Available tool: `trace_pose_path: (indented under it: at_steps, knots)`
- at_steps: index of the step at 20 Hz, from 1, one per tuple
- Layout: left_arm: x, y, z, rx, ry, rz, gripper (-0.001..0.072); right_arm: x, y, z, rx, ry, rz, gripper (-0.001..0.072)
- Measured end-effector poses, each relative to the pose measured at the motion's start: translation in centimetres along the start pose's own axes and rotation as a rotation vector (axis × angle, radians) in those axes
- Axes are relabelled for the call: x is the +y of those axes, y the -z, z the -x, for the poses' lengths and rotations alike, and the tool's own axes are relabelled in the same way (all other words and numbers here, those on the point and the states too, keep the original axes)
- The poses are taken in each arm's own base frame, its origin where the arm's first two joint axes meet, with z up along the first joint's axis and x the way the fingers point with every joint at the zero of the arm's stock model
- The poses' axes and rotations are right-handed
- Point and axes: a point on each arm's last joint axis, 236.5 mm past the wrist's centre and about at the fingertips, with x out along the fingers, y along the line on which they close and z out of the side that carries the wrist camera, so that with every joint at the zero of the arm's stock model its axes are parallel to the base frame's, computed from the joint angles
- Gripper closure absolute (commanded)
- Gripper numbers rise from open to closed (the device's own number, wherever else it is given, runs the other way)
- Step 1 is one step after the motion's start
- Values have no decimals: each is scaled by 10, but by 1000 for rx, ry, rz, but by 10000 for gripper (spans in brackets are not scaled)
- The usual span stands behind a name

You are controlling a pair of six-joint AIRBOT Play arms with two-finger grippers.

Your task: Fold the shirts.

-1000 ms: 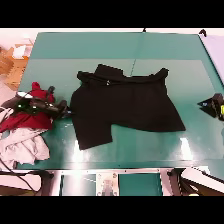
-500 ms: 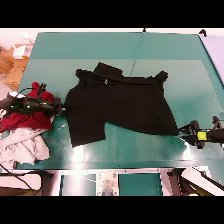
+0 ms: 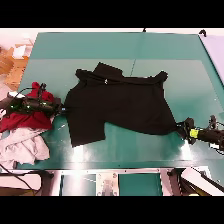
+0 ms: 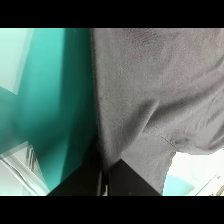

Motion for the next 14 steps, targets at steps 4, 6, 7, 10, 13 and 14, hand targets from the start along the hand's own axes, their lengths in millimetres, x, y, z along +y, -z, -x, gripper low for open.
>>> trace_pose_path:
  at_steps: [4, 6, 7, 10, 13, 14]
  knots:
    - [-2, 1, 1, 6, 6, -3, 681, 8, 5, -4, 22, 4, 52, 693]
    - [-14, -3, 9, -8, 21, -28, 681, 29, -7, 6, 0, -27, 98, 693]
    - [-28, -9, 19, -36, 40, -55, 681, 43, -17, 15, -19, -46, 132, 693]
    - [-101, -37, 74, -202, 113, -209, 682, 117, -55, 67, -132, -148, 260, 692]
    - [-214, -47, 173, -454, 176, -468, 682, 218, -78, 153, -290, -282, 445, 693]
    - [-253, -41, 210, -554, 189, -561, 681, 252, -79, 186, -350, -329, 512, 693]
